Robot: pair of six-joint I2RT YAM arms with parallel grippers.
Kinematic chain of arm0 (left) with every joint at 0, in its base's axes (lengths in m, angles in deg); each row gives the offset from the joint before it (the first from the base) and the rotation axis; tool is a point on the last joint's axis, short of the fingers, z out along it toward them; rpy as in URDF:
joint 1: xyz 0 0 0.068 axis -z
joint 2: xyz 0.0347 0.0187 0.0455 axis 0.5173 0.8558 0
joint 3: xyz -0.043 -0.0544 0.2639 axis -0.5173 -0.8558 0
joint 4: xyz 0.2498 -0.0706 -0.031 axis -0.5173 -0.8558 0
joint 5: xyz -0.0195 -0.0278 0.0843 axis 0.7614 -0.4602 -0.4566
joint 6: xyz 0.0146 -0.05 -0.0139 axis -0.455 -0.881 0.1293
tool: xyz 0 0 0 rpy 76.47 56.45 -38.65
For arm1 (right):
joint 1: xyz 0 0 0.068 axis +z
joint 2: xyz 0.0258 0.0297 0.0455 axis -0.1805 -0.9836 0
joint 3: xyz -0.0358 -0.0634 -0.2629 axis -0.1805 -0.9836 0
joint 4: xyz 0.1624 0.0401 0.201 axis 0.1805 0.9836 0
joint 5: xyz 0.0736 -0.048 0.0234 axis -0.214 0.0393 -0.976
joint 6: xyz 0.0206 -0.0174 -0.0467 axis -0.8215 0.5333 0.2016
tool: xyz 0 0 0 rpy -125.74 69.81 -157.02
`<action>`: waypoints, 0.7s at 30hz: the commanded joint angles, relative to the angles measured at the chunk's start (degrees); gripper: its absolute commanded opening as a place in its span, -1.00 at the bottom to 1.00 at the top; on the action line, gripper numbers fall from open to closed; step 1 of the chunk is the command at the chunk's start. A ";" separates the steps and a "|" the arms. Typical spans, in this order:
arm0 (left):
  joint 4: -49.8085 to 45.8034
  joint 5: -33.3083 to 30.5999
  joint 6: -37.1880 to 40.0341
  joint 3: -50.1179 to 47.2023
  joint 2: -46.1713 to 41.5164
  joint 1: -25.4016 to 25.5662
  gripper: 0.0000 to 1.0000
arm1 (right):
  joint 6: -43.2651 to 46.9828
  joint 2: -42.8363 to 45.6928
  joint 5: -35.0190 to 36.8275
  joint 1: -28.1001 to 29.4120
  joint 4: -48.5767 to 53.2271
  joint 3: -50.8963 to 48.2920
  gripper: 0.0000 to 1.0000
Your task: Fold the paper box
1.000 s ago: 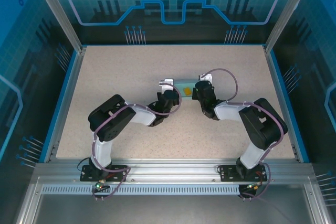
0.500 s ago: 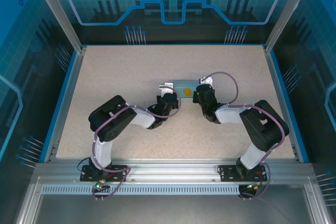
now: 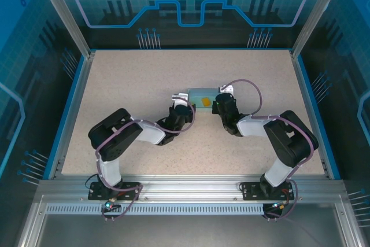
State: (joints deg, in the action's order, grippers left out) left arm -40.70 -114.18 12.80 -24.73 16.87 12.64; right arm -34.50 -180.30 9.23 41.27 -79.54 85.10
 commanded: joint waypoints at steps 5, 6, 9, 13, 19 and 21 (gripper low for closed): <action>-4.02 4.52 2.09 -4.52 -13.49 -0.75 -0.02 | 0.85 0.54 0.76 1.12 1.27 0.10 -1.00; -5.61 5.24 2.20 -4.46 -15.66 -1.20 -0.04 | 0.85 0.45 0.65 1.12 1.28 0.13 -1.00; -11.96 9.86 2.47 -2.01 -20.69 -3.63 -0.05 | 0.97 0.29 0.58 1.10 1.37 0.42 -1.00; -24.27 22.48 1.11 6.80 -20.59 -8.98 -0.04 | 1.07 -0.06 0.36 1.09 1.27 0.77 -1.00; -41.12 35.61 3.79 25.15 -9.58 -12.34 -0.02 | 1.23 -0.77 -0.10 1.08 0.91 1.27 -1.00; -44.52 39.61 4.21 30.77 -5.02 -12.81 -0.02 | 1.33 -0.87 -0.21 1.12 1.02 1.48 -1.00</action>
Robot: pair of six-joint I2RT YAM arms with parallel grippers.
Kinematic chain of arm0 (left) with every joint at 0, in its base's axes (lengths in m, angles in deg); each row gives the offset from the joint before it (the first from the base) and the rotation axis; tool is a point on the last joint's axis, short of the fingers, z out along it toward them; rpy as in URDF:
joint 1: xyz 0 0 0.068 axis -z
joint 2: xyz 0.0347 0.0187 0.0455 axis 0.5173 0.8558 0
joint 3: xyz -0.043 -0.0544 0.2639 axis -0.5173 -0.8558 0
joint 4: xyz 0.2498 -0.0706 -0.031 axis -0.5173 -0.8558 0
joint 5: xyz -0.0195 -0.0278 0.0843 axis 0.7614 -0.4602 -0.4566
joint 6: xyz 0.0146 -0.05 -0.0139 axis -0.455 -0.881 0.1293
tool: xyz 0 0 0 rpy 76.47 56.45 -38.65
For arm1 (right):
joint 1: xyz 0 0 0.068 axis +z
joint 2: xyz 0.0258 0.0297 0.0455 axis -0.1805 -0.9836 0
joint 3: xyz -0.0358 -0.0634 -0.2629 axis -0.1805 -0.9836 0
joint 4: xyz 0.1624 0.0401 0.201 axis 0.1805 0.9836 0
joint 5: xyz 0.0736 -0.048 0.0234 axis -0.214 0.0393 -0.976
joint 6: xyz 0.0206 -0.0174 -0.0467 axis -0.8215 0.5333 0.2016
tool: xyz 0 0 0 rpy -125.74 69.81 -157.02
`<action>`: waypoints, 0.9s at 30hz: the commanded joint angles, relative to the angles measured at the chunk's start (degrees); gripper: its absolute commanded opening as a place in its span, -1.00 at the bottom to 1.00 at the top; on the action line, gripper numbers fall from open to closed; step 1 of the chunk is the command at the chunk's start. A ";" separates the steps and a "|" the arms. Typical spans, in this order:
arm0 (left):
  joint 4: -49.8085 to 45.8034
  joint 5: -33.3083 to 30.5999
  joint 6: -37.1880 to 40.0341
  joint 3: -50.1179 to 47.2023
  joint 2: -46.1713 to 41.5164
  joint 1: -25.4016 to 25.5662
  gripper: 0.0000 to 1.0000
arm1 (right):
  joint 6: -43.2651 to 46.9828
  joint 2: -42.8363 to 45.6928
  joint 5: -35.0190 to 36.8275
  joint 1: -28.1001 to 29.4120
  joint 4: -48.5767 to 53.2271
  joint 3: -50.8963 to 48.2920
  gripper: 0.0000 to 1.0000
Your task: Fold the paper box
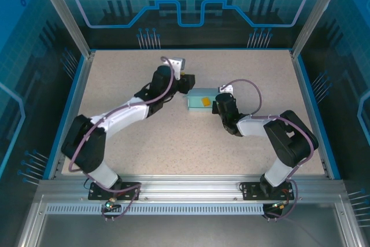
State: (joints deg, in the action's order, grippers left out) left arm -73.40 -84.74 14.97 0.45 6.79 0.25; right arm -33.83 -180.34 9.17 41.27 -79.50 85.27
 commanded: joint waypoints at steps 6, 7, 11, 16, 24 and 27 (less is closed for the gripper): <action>-18.40 17.42 2.58 17.50 15.10 -0.77 -0.04 | 1.01 -0.74 0.21 1.12 1.02 1.12 -1.00; -19.27 18.24 2.51 18.57 16.30 -0.79 -0.05 | 1.08 -0.65 0.22 1.11 1.14 1.12 -1.00; -20.80 21.02 2.07 20.59 19.00 -0.82 -0.08 | 1.42 -0.47 0.45 1.09 1.24 1.03 -1.00; -21.08 21.99 1.81 20.03 20.02 -0.81 -0.09 | 1.61 -0.56 0.28 1.11 1.35 1.10 -1.00; -20.11 22.01 1.56 17.96 20.38 -0.88 -0.10 | 2.30 0.73 -0.43 1.11 1.85 0.95 -0.88; -19.78 22.06 1.36 17.60 20.66 -0.81 -0.10 | 2.65 1.54 -0.80 1.12 2.38 0.86 -0.82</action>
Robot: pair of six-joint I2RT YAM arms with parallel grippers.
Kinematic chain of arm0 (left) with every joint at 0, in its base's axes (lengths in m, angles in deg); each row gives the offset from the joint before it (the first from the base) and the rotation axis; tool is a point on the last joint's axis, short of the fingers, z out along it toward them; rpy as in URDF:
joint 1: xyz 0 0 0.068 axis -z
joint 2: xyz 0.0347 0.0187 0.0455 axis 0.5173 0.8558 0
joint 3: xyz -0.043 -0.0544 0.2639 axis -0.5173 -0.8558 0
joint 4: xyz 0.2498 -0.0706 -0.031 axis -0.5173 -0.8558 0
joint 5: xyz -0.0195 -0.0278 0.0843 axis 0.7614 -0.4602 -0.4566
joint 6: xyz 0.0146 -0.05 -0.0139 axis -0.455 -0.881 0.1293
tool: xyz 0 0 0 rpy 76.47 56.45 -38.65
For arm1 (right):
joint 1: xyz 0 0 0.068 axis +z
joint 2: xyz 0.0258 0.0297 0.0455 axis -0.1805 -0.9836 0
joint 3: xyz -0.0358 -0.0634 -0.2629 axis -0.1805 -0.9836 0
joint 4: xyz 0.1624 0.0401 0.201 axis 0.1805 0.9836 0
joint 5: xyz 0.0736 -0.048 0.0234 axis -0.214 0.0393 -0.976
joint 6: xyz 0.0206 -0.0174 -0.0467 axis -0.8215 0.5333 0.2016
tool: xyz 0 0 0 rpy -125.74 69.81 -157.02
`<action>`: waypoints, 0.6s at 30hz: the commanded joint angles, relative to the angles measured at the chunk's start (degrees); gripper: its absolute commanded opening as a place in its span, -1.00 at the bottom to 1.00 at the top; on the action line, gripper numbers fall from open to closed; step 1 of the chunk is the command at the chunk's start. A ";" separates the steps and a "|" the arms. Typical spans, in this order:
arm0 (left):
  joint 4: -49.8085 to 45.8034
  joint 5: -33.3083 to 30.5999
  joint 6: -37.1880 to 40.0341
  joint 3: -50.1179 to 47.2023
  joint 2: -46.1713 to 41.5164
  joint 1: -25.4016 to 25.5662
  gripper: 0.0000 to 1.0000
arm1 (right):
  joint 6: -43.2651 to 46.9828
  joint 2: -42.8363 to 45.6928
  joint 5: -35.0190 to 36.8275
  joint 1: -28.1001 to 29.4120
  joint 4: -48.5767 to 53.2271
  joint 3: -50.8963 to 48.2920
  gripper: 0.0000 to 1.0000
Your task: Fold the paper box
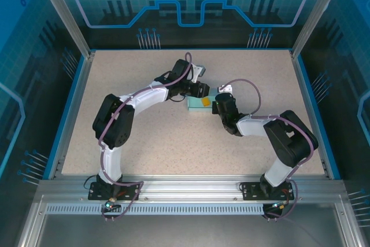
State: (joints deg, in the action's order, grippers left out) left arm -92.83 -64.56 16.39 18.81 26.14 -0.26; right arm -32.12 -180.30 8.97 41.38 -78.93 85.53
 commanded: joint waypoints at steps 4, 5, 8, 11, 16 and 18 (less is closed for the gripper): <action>0.44 1.60 -0.32 -1.70 1.45 -0.31 -0.11 | 1.11 2.61 -1.49 1.10 1.96 -0.21 -0.73; 0.59 1.63 -0.37 -1.93 1.42 -0.32 -0.11 | 1.09 2.97 -1.79 1.10 1.89 -0.49 -0.71; 1.12 1.63 -0.66 -2.41 1.58 -0.31 -0.11 | 1.20 4.02 -2.64 1.17 2.34 -1.14 -0.64; 1.72 1.49 -0.90 -3.02 1.68 -0.30 -0.11 | 1.29 5.05 -3.32 1.19 2.86 -2.02 -0.59; 2.45 1.02 -1.03 -3.84 2.06 -0.26 -0.12 | 1.05 7.72 -4.74 1.35 4.89 -3.54 -0.53; 2.71 0.76 -1.08 -4.25 2.11 -0.25 -0.12 | 1.28 10.00 -5.16 1.66 6.60 -4.45 -0.50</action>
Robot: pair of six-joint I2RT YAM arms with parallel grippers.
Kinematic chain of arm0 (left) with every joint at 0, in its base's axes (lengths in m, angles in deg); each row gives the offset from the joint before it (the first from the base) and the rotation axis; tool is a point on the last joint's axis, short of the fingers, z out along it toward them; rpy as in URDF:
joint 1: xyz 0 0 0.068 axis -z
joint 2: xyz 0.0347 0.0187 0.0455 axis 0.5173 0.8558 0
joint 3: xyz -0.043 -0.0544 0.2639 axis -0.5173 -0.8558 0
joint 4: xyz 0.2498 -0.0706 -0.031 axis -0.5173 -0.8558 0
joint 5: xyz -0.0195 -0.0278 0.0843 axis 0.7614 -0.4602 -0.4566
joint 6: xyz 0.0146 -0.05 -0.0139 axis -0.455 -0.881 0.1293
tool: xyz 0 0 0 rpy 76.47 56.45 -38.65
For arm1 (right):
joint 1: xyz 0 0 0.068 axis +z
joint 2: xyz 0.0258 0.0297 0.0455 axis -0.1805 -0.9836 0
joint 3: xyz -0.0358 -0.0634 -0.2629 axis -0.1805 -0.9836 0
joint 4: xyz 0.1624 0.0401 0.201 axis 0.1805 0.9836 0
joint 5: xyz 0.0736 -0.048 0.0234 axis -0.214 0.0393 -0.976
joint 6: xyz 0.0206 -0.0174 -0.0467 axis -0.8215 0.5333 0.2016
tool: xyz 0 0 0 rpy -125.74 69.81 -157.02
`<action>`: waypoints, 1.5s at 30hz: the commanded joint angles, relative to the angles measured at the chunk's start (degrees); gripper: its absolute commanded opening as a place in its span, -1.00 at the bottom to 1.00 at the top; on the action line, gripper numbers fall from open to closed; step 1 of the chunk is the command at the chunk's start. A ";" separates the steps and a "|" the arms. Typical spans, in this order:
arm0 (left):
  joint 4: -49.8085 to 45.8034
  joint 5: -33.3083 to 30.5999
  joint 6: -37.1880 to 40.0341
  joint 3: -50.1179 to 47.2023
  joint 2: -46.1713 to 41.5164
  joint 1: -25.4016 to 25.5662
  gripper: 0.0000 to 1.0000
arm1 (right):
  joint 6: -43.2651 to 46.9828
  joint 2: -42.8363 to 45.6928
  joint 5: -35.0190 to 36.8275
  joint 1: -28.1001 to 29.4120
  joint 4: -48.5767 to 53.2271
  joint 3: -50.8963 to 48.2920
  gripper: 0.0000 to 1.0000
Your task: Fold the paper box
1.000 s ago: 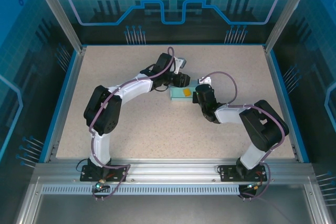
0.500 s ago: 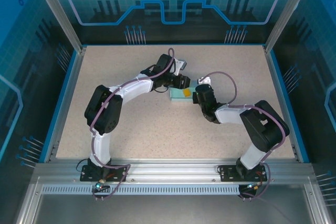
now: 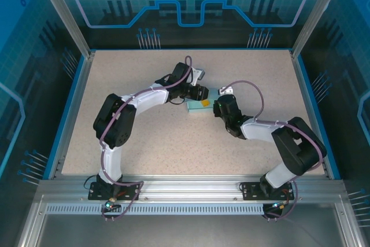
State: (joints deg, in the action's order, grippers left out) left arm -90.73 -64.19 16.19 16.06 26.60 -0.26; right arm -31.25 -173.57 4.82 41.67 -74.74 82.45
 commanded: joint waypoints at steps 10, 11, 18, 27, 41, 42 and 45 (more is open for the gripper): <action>4.02 0.46 -2.37 -4.21 1.26 -0.20 -0.14 | 4.74 20.09 -9.24 -0.99 17.32 -2.35 -0.30; 4.33 0.33 -2.50 -4.54 1.17 -0.21 -0.14 | 4.57 20.50 -11.59 -2.26 19.02 -1.24 -0.27; 5.36 0.33 -3.17 -5.11 1.12 -0.22 -0.14 | 2.88 14.15 -25.76 -11.31 23.49 7.39 -0.13; 5.63 0.39 -3.47 -5.20 0.99 -0.16 -0.14 | 1.49 -1.17 -31.65 -15.67 28.15 19.46 -0.06; 6.63 0.13 -3.65 -7.05 1.44 -0.14 -0.14 | 1.59 -11.19 -31.14 -16.83 29.97 21.84 -0.05; 6.79 0.08 -3.64 -7.33 1.63 -0.25 -0.13 | 1.58 -11.31 -31.01 -16.94 29.84 21.69 -0.05; 7.49 -0.21 -3.91 -8.32 1.91 -0.13 -0.13 | 1.33 -11.94 -30.70 -16.94 29.47 21.35 -0.05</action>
State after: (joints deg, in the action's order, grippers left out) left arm -83.76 -64.21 13.17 9.26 27.10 -0.26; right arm -28.97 -183.97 -25.78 25.60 -46.91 103.35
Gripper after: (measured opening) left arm 0.434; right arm 0.474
